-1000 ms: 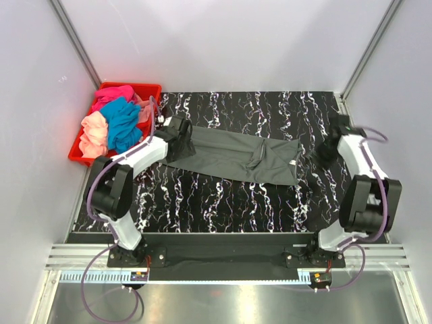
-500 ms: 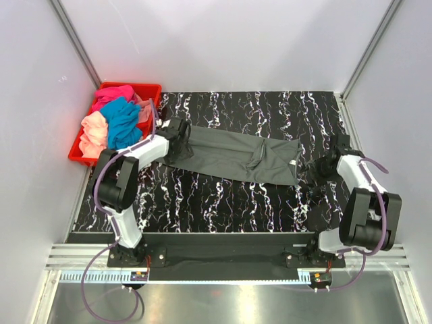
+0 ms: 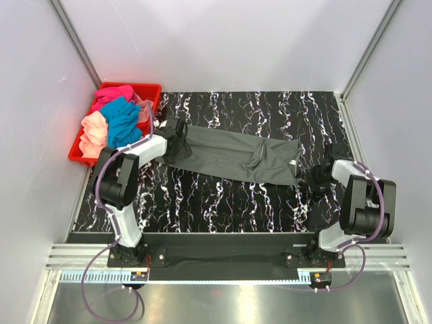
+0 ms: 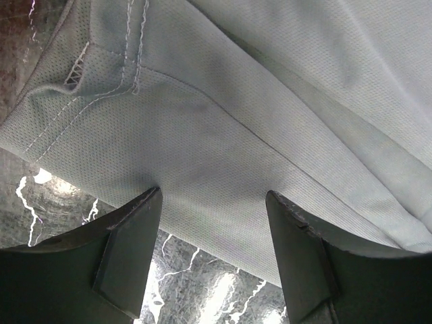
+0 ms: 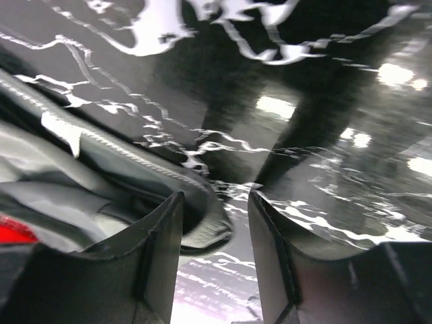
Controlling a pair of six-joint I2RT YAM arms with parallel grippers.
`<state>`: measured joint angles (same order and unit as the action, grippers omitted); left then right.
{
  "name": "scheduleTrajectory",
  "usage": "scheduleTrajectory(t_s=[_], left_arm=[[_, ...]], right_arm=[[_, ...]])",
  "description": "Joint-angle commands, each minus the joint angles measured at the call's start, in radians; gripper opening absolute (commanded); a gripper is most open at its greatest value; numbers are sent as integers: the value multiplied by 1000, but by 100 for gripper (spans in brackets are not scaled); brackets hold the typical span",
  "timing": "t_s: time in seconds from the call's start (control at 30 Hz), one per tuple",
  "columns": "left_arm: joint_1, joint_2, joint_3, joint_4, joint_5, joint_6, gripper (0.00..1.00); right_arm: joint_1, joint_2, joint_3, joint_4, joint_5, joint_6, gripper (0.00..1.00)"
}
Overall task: Fold and stack the t-shirts
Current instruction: Fold the tshirt
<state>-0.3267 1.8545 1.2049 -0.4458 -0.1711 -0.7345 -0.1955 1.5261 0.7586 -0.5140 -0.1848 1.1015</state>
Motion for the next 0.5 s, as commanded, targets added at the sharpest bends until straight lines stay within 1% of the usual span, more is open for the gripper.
scheduleTrajectory(t_s=[0.0,0.07,0.13,0.23,0.27,0.3,0.47], left_arm=[[5,11,1,33,13,-9,68],[5,15,2,33,13,-9,68],[5,17,1,32,9,-9,68],[6,21,1,29,-1,-6,68],[6,25,2,29,-2,-6,68],[6,26,5,25,-5,-6,68],[9,41,16,-1,-22,-5,68]], right_arm=[[2,40,-8,95,-39,32,50],[2,55,-15,120,-50,38,47],[2,57,-18,123,-42,35,42],[2,34,-22,97,-15,11,22],[2,23,-18,65,-5,3,7],[4,7,-13,46,13,-17,0],[2,-62,16,-128,96,-81,0]])
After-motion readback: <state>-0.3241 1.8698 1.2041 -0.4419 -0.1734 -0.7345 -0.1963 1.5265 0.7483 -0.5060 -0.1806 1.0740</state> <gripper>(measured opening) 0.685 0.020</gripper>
